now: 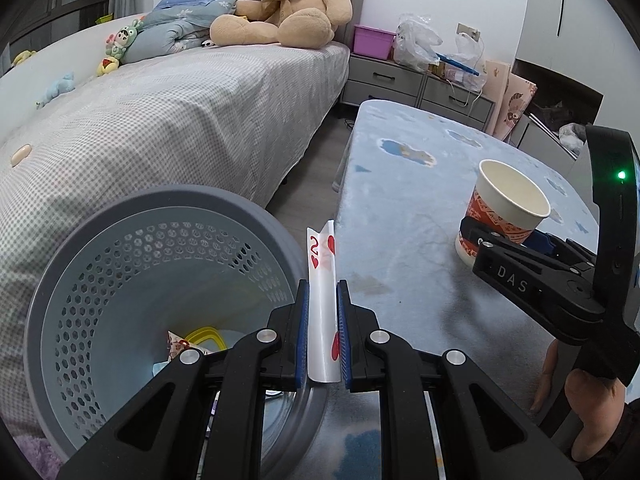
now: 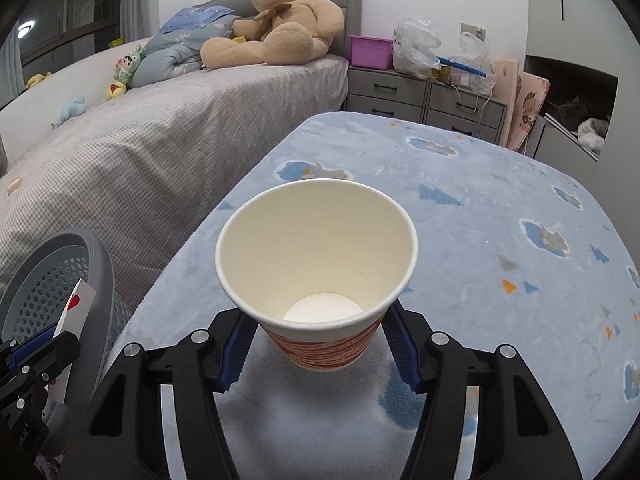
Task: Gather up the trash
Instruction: 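Grasp the red-and-white paper cup with the right tool while the left tool holds the strip, then carry the strip and cup over the basket and open both tools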
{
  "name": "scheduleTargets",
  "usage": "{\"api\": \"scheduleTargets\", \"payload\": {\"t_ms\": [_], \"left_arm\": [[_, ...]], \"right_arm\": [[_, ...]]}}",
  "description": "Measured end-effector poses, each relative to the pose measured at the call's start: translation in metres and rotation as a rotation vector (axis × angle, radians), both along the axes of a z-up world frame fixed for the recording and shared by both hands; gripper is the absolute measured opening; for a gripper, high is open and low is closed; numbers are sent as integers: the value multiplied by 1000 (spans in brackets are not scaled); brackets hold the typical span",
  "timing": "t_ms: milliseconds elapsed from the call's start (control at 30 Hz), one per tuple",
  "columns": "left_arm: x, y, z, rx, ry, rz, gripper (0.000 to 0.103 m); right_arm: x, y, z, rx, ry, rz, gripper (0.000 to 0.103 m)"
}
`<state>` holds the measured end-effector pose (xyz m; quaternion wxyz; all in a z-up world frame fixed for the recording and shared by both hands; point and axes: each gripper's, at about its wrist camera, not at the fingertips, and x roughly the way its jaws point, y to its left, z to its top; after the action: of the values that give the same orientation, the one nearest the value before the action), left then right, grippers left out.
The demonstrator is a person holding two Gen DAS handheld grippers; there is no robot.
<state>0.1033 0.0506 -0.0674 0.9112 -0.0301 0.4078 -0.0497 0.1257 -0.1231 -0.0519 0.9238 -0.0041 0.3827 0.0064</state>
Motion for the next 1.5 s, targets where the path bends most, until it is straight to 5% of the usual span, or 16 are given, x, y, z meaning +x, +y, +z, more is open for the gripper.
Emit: {"api": "scheduleTargets", "payload": {"t_ms": [667, 1500], "left_arm": [[-35, 34, 36, -19, -79, 48, 13], [-68, 126, 46, 62, -80, 127, 13]], "right_arm": [[-66, 38, 52, 12, -59, 48, 59], [-106, 123, 60, 108, -71, 229, 59]]}}
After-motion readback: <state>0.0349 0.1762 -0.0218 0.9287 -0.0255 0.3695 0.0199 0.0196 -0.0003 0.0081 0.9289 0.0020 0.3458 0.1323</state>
